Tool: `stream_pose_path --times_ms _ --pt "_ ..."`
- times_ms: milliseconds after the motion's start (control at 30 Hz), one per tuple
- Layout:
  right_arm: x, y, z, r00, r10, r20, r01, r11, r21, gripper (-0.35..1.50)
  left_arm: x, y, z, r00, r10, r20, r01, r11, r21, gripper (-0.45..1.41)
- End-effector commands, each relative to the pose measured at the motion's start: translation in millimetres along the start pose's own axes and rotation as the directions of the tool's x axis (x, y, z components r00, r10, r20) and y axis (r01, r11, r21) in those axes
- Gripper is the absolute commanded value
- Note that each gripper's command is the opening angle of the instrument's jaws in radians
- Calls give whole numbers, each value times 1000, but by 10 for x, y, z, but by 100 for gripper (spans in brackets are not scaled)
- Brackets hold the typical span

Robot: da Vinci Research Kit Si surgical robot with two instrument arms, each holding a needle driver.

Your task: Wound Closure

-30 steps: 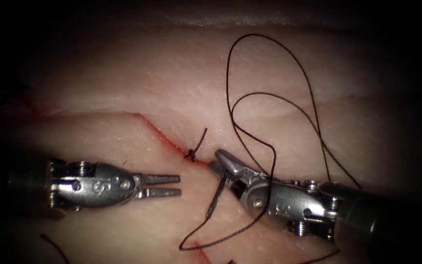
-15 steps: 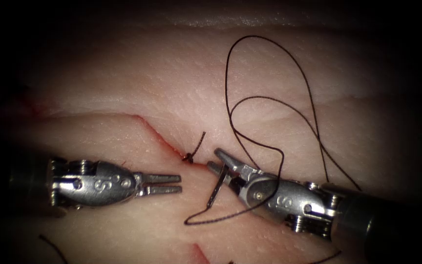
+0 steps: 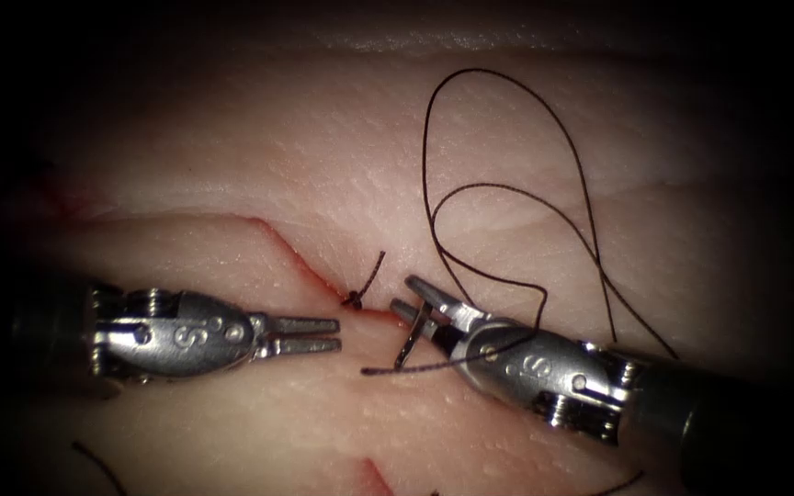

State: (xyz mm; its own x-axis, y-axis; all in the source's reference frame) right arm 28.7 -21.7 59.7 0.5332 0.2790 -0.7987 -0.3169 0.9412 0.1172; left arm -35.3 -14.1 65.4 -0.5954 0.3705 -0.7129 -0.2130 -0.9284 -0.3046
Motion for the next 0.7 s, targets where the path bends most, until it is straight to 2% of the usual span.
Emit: stream_pose_path --times_ms 33,333,433,600,700 --pt "2 -1 10 1000 -2 -2 2 1000 1 -35 0 0 8 1000 1 -1 -1 1000 0 0" --pt "27 1 -1 999 -41 -36 40 999 -29 -35 4 1 10 1000 -4 0 4 1000 3 0" --pt "15 -8 14 999 -4 41 1 998 57 -35 6 2 12 1000 5 2 -5 1000 7 0" --pt "-8 -13 26 997 36 62 -40 997 65 -35 5 3 11 1000 6 2 -6 1000 6 0" --pt "-14 -13 26 997 36 66 -40 997 62 -35 3 3 8 1000 8 1 -8 1000 3 0"
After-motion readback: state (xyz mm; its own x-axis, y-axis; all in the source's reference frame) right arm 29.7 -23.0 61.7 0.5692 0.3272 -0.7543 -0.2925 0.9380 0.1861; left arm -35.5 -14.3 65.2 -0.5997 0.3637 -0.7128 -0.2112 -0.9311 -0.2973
